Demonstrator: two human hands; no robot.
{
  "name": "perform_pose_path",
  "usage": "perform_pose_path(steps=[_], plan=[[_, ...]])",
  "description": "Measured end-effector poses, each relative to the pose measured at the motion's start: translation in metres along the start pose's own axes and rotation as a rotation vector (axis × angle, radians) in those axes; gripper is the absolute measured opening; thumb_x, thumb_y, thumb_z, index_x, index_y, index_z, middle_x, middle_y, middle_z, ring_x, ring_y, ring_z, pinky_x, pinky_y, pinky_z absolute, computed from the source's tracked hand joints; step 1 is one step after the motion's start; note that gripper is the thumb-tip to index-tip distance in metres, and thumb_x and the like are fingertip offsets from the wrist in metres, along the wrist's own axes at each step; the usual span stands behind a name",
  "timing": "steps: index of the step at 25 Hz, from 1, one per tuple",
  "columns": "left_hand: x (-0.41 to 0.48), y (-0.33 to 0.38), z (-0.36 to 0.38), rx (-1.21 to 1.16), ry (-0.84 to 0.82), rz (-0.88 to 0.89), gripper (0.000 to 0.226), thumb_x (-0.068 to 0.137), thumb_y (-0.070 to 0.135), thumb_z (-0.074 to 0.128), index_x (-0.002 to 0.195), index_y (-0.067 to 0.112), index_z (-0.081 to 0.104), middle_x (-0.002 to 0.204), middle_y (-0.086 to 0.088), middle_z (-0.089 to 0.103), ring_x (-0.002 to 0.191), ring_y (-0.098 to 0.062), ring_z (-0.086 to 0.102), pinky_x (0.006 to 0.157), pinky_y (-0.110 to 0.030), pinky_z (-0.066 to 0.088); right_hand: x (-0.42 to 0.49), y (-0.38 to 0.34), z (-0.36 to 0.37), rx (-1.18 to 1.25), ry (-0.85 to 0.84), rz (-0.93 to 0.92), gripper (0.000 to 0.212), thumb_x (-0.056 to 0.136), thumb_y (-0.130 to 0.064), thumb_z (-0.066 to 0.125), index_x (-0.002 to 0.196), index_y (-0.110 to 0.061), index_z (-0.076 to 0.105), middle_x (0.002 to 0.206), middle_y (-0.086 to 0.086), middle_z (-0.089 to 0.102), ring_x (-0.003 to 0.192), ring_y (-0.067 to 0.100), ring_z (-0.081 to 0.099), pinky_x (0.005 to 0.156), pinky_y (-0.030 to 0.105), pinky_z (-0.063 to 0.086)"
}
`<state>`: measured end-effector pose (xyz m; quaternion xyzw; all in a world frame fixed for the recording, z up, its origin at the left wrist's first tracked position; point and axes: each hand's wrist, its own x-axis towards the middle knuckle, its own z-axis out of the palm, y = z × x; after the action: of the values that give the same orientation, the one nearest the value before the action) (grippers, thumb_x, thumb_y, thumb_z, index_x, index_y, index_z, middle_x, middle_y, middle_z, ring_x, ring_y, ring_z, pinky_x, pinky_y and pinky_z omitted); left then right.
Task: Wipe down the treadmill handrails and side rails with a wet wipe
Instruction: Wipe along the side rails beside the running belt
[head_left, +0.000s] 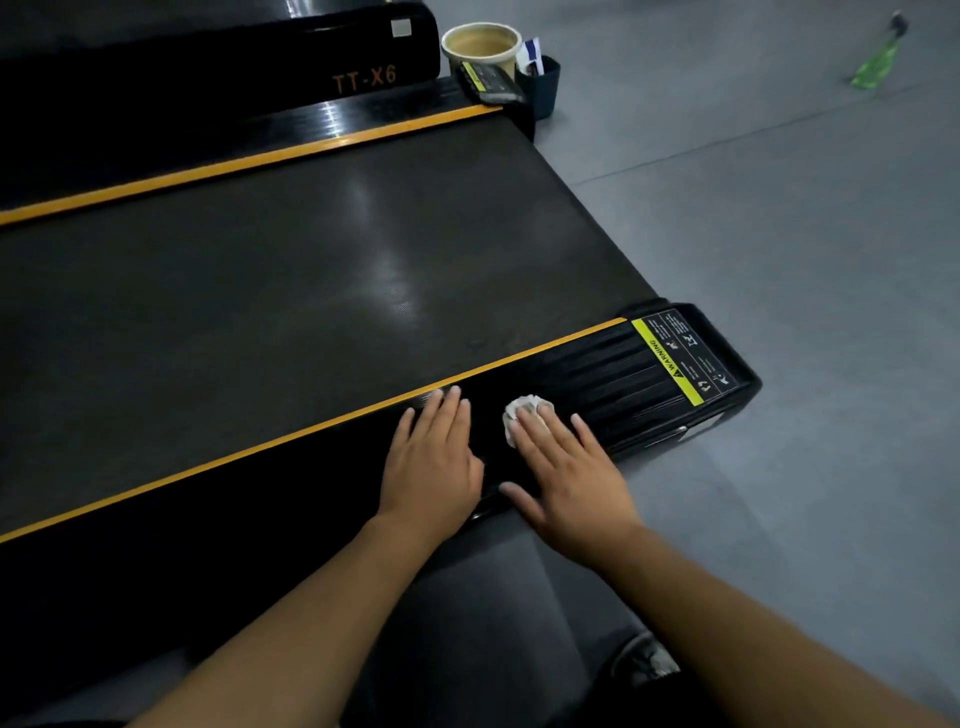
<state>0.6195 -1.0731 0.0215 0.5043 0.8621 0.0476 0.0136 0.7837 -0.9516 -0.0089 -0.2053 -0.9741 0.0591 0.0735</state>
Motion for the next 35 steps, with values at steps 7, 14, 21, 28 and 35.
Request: perform_pose_path(steps=[7,14,21,28,35], plan=[[0.012,0.012,0.009,0.035,-0.004,0.070,0.069,0.090,0.034,0.035,0.151,0.003,0.046,0.162,-0.014,0.038,0.153,-0.030,0.032,0.122,-0.054,0.030,0.042,0.039,-0.016,0.023,-0.031,0.280,0.084,0.098,-0.068,0.018,0.160,-0.012,0.032,0.168,0.009,0.027,0.157,0.028,0.017,0.125,0.051,0.016],[0.013,0.014,0.009,0.084,-0.005,0.154,0.070,0.091,0.034,0.033,0.154,0.004,0.042,0.164,-0.013,0.035,0.153,-0.028,0.030,0.122,-0.053,0.030,0.051,0.091,-0.024,0.032,-0.039,0.304,0.083,0.097,-0.068,0.013,0.162,-0.018,0.029,0.169,0.004,0.025,0.157,0.021,0.018,0.126,0.053,0.016],[0.012,0.013,0.011,0.066,0.028,0.150,0.068,0.091,0.033,0.037,0.152,0.005,0.046,0.162,-0.013,0.039,0.152,-0.026,0.034,0.121,-0.053,0.032,0.064,0.067,-0.028,0.019,-0.144,0.072,0.091,0.093,-0.073,0.008,0.162,-0.017,0.026,0.171,0.004,0.019,0.159,0.021,0.012,0.127,0.047,0.010],[0.012,0.013,0.012,0.064,0.028,0.136,0.068,0.091,0.034,0.035,0.153,0.006,0.046,0.163,-0.011,0.038,0.152,-0.025,0.033,0.122,-0.052,0.031,0.053,0.101,-0.035,0.021,-0.108,0.232,0.093,0.096,-0.070,0.016,0.159,-0.003,0.028,0.167,0.019,0.024,0.157,0.034,0.017,0.126,0.048,0.017],[0.013,0.012,0.015,0.038,0.057,0.143,0.067,0.092,0.034,0.032,0.152,0.006,0.047,0.162,-0.011,0.040,0.151,-0.025,0.035,0.123,-0.052,0.031,-0.019,0.117,-0.032,-0.005,-0.019,0.372,0.081,0.101,-0.064,0.023,0.163,-0.011,0.024,0.169,0.008,0.021,0.158,0.024,0.014,0.128,0.040,0.011]])
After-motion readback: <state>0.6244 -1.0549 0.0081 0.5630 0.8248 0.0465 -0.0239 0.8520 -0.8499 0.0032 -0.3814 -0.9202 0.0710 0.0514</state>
